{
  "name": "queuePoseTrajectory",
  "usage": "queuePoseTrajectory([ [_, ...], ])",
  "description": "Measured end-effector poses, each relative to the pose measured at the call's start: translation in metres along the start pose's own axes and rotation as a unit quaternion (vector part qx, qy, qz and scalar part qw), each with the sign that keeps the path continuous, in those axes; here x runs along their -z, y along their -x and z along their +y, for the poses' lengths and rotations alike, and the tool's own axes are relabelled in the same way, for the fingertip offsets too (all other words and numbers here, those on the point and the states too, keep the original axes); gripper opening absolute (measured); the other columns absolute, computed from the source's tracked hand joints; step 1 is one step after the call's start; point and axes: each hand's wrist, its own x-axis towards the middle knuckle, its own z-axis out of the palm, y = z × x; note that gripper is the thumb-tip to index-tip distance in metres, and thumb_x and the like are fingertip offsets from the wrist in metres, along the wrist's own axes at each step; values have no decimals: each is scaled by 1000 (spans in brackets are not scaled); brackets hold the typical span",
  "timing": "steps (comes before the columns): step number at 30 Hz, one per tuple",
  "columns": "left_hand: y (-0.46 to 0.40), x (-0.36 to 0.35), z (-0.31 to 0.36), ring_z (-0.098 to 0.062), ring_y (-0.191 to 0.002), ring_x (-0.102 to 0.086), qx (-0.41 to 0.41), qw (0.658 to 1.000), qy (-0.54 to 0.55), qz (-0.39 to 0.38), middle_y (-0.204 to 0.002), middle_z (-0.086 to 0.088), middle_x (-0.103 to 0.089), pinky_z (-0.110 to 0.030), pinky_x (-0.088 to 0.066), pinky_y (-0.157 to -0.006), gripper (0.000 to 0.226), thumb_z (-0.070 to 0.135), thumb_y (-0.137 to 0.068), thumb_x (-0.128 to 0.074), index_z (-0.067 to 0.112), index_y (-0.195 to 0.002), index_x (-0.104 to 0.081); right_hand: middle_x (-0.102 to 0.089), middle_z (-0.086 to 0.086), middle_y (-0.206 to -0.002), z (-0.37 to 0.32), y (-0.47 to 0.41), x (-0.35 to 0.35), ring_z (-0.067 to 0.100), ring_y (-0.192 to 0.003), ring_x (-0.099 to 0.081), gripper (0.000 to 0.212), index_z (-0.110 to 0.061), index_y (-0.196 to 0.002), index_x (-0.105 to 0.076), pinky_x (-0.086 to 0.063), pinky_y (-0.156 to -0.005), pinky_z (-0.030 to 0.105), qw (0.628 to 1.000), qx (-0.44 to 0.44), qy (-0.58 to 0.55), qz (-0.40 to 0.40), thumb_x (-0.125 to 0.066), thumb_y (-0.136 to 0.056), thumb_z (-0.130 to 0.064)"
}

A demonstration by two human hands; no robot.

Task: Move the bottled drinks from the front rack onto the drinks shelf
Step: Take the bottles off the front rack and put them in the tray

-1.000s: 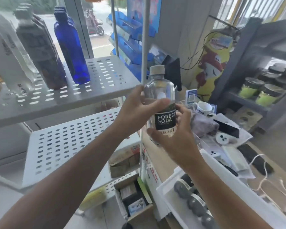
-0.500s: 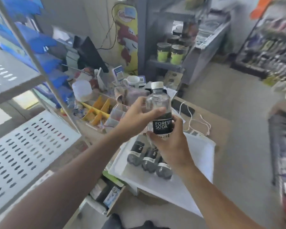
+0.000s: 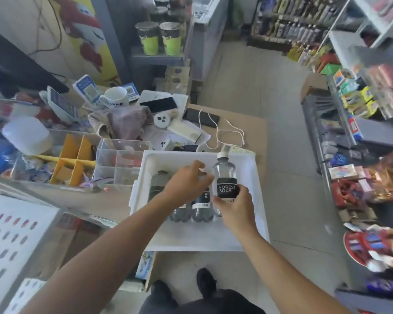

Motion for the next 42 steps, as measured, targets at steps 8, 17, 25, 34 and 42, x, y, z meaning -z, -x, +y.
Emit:
queuePoseTrajectory([
  [8,9,-26,-26,-25,-112,-56,-62,968,-241,-19,-120,-2,-58,-41,-52,-81,33,37,-97,-44,21,-126,-48,-53,7,-108,31,-16,-16,29,-92,-61,62,-10,-113,-49,-57,-76,44,991,-90,100,19,-78,-68,-42],
  [17,17,-37,-39,-22,-114,-55,-58,967,-248,-7,-118,0,-59,-39,-48,-84,28,37,-97,-44,21,-119,-52,-53,14,-117,37,-29,-31,34,-108,-56,63,-5,-119,-49,-51,-87,41,987,-88,134,26,-78,-75,-41],
  [25,22,-45,-43,-23,-113,-56,-36,967,-252,3,-118,-1,-61,-39,-50,-83,30,36,-98,-42,19,-121,-51,-52,13,-119,35,-32,-25,35,-104,-59,61,-7,-121,-46,-53,-84,44,986,-75,147,-20,-74,-80,-43],
  [34,23,-36,-31,-24,-107,-58,7,969,-241,60,-113,0,-61,-35,-41,-70,26,32,-96,-40,18,-110,-56,-46,13,-132,13,-27,-10,33,-122,-45,51,-9,-130,-47,-44,-94,37,963,43,246,-104,-62,-89,-37],
  [42,51,22,-31,-23,-104,-61,57,948,-242,197,-119,-1,-63,-32,-43,-66,32,36,-97,-48,20,-123,-57,-52,9,-128,-92,-16,-13,30,-121,-48,49,-11,-131,-49,-45,-93,42,879,295,332,-174,-55,-95,-44],
])
